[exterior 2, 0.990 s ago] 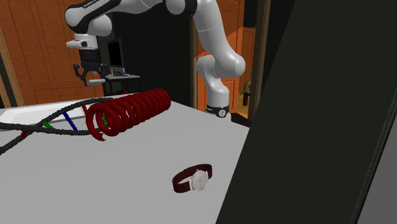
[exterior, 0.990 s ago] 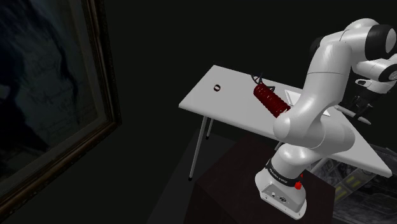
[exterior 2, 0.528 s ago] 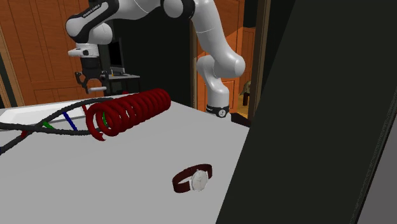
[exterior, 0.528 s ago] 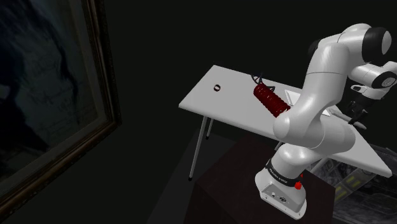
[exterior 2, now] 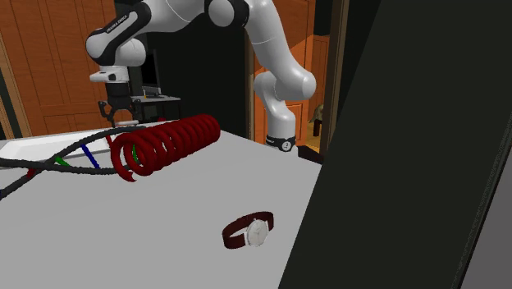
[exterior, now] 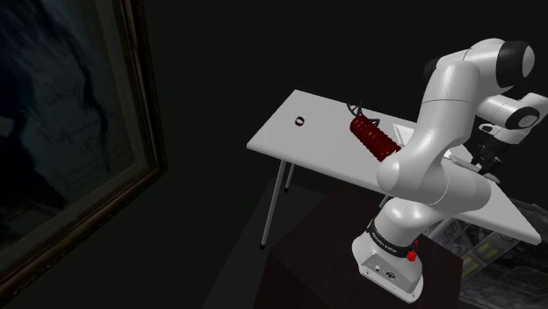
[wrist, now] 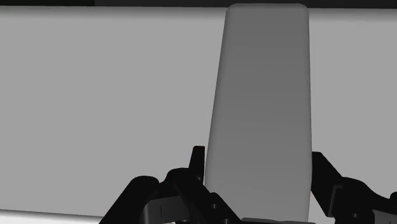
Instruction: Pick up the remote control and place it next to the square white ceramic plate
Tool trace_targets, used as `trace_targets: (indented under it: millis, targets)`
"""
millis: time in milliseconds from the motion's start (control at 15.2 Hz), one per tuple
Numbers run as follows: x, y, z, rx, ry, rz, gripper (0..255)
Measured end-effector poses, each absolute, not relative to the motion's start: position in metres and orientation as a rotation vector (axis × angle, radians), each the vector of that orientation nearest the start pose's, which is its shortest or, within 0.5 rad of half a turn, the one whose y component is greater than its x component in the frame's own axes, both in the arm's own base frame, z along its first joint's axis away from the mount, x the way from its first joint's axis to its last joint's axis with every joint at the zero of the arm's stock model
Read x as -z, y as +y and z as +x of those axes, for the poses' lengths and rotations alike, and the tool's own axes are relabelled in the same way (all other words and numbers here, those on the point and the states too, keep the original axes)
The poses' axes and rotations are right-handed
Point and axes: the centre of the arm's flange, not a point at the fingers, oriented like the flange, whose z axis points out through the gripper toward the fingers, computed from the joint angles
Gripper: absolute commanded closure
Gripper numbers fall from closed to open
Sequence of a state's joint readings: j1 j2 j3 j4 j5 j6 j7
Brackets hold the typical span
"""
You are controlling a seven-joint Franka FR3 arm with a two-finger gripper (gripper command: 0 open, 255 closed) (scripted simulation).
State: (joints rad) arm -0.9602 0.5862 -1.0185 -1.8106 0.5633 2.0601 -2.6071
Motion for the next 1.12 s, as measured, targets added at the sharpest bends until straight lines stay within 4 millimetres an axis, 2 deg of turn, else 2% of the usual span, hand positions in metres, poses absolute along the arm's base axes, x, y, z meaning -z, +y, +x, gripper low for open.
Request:
trace_targets:
  millis: [198, 264, 660, 924, 1122]
  targets:
    - [-0.341, -0.611, -0.166, 0.010, -0.651, -3.064, 255]
    - [-0.341, -0.611, -0.166, 0.010, -0.651, -3.064, 0]
    - [-0.340, -0.611, -0.166, 0.009, -0.650, -3.064, 0]
    - [-0.380, -0.613, -0.166, 0.008, -0.651, -3.065, 0]
    - [-0.389, -0.612, -0.167, 0.009, -0.650, -3.064, 0]
